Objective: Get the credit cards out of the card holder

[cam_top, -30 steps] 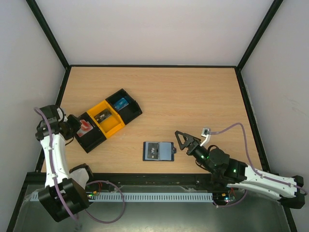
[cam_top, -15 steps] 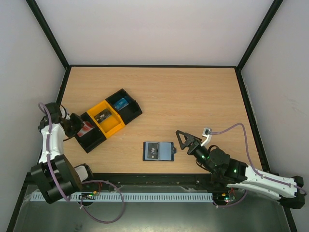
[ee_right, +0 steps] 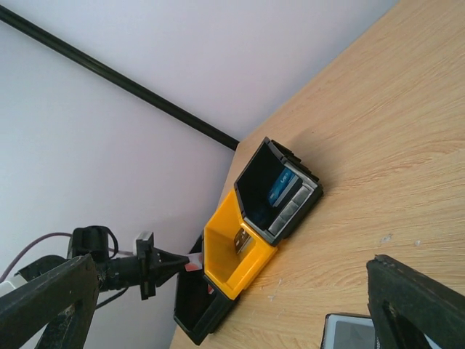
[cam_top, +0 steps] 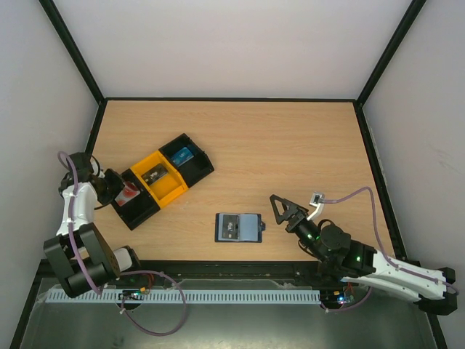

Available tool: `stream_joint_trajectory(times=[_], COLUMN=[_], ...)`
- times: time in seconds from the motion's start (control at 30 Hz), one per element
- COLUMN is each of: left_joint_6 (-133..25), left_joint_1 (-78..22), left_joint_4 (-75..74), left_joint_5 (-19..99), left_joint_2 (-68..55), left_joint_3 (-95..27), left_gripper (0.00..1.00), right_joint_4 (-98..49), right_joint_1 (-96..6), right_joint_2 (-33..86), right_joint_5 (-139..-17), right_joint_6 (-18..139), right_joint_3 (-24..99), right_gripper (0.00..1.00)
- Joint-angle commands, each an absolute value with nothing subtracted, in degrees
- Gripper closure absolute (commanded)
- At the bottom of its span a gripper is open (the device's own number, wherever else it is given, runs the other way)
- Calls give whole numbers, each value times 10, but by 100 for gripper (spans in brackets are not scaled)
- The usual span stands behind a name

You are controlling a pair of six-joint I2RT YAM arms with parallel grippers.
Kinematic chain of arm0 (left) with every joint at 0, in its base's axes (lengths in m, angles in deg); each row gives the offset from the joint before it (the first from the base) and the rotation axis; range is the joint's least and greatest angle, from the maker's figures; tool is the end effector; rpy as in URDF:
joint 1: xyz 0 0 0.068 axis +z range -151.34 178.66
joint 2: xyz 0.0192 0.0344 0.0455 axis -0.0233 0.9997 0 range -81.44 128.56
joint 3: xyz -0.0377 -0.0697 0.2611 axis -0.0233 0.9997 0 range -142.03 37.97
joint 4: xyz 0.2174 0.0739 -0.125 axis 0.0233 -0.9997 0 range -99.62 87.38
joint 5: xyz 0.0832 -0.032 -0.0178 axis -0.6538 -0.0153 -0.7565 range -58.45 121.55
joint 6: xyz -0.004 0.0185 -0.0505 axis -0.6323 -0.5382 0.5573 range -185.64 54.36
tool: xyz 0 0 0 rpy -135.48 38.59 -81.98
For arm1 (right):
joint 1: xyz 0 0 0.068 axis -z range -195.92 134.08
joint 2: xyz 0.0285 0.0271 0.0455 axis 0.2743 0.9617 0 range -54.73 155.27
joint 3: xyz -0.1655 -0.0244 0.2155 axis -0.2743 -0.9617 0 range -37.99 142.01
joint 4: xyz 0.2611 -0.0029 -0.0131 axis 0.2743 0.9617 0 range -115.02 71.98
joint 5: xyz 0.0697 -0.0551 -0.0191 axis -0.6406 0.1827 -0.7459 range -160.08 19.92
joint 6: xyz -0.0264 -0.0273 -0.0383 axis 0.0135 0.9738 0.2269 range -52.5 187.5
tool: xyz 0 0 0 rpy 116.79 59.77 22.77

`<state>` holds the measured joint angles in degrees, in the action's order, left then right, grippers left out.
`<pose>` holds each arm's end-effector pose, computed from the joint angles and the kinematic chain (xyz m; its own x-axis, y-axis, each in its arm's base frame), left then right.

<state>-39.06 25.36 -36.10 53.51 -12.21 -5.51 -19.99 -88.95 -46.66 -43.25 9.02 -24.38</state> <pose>0.2094 0.0904 0.2160 -0.5764 -0.7545 -0.3139 -0.5633 0.6451 -0.5163 0.0453 0.0933 0.2348 -0.6139 0.5944 -0.5194 -0.3795 0.3547 0.8545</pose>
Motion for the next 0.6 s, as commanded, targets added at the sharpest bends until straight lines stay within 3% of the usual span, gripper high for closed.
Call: stream_joint_trajectory(times=[0.0,0.57], left_joint_6=[-395,-380], left_joint_1=[258,257], left_joint_4=[-348,-318], left_joint_5=[522,494], left_joint_2=[-106,-93], left_joint_3=[-59,-57], left_gripper=[96,85], right_joint_4=[-178,-151], right_joint_1=[-890,-890], right_joint_2=[-481,-495], right_joint_5=[-406,-399], right_joint_6=[89,87], right_joint_3=[-239,-232], right_gripper=[2,2])
